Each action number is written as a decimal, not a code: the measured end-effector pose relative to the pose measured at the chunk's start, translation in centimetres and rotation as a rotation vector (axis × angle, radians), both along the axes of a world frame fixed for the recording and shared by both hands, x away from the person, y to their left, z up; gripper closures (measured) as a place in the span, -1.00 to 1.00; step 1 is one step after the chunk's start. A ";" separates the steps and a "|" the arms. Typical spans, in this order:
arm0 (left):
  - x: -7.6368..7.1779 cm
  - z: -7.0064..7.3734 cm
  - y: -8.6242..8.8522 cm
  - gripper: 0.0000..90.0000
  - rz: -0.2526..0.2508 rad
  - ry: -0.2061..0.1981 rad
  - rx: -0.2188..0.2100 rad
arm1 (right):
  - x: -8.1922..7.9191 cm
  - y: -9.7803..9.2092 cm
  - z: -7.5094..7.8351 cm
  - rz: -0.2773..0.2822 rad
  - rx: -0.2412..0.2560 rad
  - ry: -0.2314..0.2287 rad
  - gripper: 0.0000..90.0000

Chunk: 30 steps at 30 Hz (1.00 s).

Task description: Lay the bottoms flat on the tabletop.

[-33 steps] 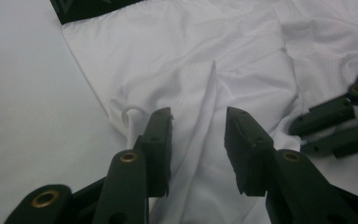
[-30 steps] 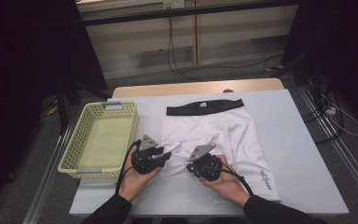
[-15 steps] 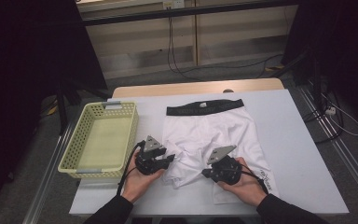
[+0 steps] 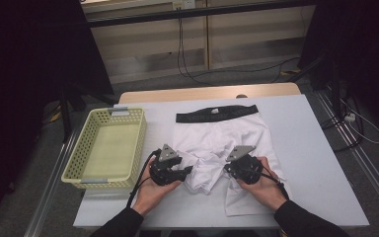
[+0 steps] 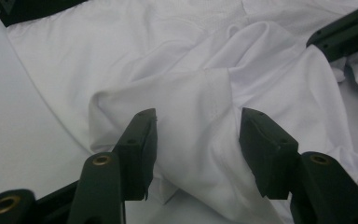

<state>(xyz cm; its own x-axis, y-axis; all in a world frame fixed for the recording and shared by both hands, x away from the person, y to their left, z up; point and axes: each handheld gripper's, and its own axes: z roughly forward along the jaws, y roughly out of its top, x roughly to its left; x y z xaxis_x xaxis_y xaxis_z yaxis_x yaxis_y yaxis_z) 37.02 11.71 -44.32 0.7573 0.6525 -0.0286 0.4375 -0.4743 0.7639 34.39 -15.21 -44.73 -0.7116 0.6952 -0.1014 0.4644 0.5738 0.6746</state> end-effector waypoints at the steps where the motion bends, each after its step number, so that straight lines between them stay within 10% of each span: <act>1: 0.1 0.1 0.1 0.05 0.001 -0.004 0.003 | 0.2 -0.1 0.0 -0.004 0.012 0.009 0.98; 15: 0.9 1.6 0.4 0.03 0.032 -0.054 -0.053 | -1.5 0.8 0.9 0.074 0.146 0.013 0.28; 20: 1.8 1.5 -0.5 0.18 0.007 -0.012 -0.080 | -1.7 0.5 1.4 0.083 0.175 0.003 0.32; 30: 2.2 -0.4 -2.2 0.44 -0.065 -0.023 0.007 | -2.7 2.5 1.0 0.217 0.203 0.055 0.47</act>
